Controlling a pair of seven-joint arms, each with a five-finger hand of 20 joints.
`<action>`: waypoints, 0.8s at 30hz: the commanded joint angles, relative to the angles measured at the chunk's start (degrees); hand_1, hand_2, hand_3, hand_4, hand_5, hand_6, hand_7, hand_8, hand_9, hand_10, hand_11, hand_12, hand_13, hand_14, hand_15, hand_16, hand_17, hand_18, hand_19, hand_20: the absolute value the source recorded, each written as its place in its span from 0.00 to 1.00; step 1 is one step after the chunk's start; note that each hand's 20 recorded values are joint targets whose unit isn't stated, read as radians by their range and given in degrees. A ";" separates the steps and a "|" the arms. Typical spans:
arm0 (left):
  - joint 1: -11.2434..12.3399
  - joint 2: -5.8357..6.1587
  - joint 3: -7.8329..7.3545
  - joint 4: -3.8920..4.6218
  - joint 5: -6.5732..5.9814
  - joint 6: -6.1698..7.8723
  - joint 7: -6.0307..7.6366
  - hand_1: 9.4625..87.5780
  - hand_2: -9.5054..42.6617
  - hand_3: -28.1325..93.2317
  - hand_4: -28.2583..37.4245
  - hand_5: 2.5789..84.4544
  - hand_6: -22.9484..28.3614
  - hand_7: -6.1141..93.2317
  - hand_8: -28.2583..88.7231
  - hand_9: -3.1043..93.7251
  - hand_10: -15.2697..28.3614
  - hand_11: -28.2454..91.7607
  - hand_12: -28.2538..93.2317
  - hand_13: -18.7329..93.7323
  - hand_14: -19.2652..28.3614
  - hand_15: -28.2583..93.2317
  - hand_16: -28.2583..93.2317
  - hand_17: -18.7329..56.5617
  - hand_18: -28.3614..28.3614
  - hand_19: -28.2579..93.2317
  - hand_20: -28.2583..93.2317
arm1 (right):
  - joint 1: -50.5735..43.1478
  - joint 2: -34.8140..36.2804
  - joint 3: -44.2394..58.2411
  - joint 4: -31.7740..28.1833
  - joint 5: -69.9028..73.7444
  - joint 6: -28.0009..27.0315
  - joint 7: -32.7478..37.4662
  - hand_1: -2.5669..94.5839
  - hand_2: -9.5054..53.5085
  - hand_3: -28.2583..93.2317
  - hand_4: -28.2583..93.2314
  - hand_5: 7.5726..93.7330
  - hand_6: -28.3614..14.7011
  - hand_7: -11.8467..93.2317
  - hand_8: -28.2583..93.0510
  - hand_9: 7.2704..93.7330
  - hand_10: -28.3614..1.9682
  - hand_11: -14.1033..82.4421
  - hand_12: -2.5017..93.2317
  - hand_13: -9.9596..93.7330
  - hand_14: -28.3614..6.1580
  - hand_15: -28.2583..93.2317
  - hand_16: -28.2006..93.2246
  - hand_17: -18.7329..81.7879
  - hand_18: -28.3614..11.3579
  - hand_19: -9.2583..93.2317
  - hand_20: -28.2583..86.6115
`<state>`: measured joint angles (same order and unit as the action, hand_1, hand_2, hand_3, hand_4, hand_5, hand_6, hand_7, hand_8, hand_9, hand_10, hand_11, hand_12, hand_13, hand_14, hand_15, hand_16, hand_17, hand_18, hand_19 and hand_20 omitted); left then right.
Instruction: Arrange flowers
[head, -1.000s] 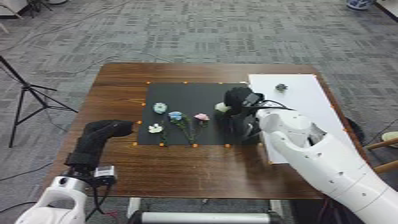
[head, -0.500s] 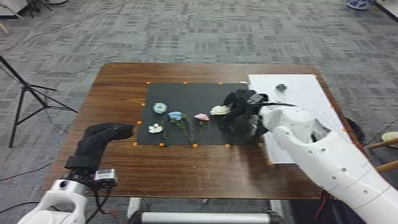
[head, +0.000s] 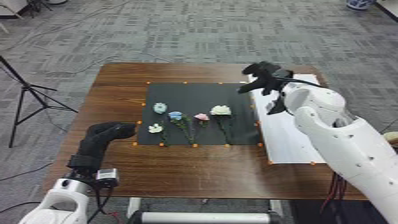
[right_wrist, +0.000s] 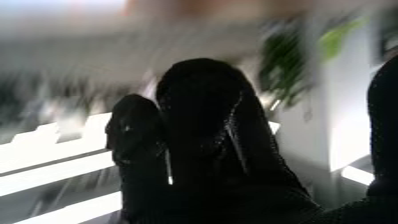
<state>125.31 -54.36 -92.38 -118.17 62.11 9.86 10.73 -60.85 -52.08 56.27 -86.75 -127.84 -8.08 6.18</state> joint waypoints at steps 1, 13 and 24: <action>0.17 -0.43 0.28 -0.11 0.56 -1.20 -0.28 0.23 0.09 0.79 0.16 0.71 0.43 0.30 0.17 0.60 0.67 0.44 0.37 0.55 0.78 0.54 0.26 0.27 0.78 0.52 0.52 | 5.70 -2.75 -0.71 15.92 -11.51 0.79 2.29 0.27 0.00 0.74 0.09 0.44 0.56 0.18 0.19 0.53 0.36 0.22 0.17 0.96 0.69 0.70 0.48 0.73 0.24 1.00 0.71; -0.12 -0.88 0.68 -0.09 0.98 -1.27 -0.59 0.23 0.09 0.79 0.17 0.71 0.43 0.31 0.16 0.60 0.67 0.44 0.37 0.56 0.78 0.56 0.25 0.26 0.79 0.56 0.56 | 2.65 -5.07 0.57 24.53 -15.73 9.44 2.80 0.37 0.00 0.77 0.06 0.51 0.65 0.25 0.17 0.64 0.47 0.25 0.19 0.97 0.74 0.72 0.47 0.75 0.26 1.00 0.74; -0.45 -1.24 1.25 0.24 0.69 -1.21 -0.42 0.23 0.09 0.79 0.17 0.71 0.43 0.31 0.16 0.60 0.67 0.44 0.36 0.55 0.77 0.55 0.25 0.26 0.79 0.54 0.54 | 1.62 -5.26 -3.32 27.26 -11.74 24.11 -0.12 0.59 0.00 0.71 0.04 0.72 0.71 0.32 0.25 0.93 0.65 0.27 0.34 1.00 0.80 0.78 0.45 0.81 0.28 1.00 0.80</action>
<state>124.85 -54.88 -91.53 -118.06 62.97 8.99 10.56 -59.06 -57.08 55.75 -59.72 -141.40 13.49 8.11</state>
